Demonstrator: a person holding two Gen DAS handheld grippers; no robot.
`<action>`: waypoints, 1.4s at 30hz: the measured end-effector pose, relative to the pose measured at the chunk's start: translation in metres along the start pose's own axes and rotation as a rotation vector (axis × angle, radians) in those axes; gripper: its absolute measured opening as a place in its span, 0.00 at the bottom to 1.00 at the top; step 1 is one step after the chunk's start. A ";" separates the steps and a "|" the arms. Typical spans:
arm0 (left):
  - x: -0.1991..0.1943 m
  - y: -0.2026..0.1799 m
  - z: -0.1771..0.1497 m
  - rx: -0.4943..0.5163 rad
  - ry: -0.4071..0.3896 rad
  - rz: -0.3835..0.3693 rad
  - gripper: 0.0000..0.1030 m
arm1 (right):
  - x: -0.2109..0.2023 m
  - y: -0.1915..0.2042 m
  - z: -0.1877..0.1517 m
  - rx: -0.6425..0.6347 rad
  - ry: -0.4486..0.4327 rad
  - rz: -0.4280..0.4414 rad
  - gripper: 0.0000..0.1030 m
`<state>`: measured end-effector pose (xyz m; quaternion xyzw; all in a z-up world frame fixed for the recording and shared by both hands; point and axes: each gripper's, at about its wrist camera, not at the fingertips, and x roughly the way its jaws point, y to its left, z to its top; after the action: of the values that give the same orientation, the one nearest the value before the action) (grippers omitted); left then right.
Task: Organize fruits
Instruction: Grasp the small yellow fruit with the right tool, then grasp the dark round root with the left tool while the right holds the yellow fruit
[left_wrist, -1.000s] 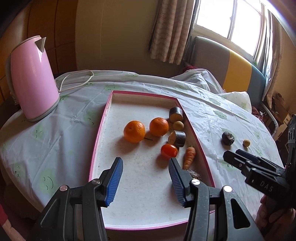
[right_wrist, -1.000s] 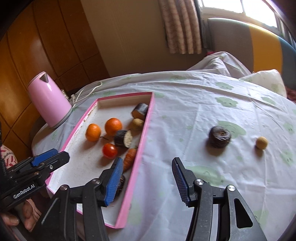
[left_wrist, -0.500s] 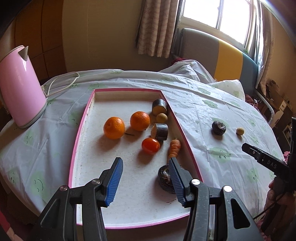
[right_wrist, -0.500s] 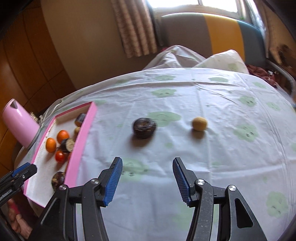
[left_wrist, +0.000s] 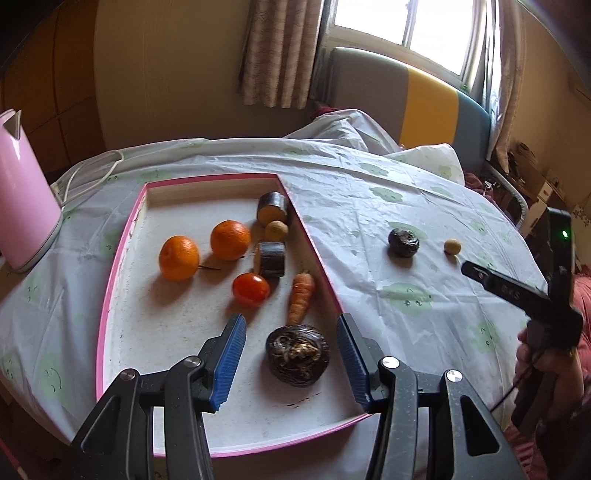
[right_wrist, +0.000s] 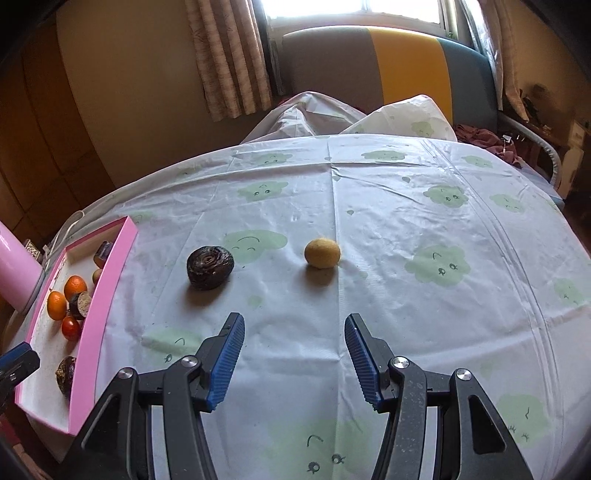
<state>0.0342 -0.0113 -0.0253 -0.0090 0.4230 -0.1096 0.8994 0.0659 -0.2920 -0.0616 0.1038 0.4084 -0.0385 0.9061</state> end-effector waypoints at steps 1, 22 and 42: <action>0.000 -0.003 0.001 0.011 0.001 -0.008 0.50 | 0.004 -0.002 0.004 0.005 0.002 -0.004 0.56; 0.022 -0.033 0.018 0.080 0.030 -0.043 0.50 | 0.055 -0.015 0.036 0.010 0.039 -0.067 0.28; 0.072 -0.086 0.058 0.112 0.100 -0.125 0.50 | 0.056 -0.022 0.032 0.046 0.010 -0.029 0.28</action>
<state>0.1064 -0.1142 -0.0334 0.0203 0.4592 -0.1894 0.8677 0.1229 -0.3197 -0.0867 0.1188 0.4132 -0.0606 0.9008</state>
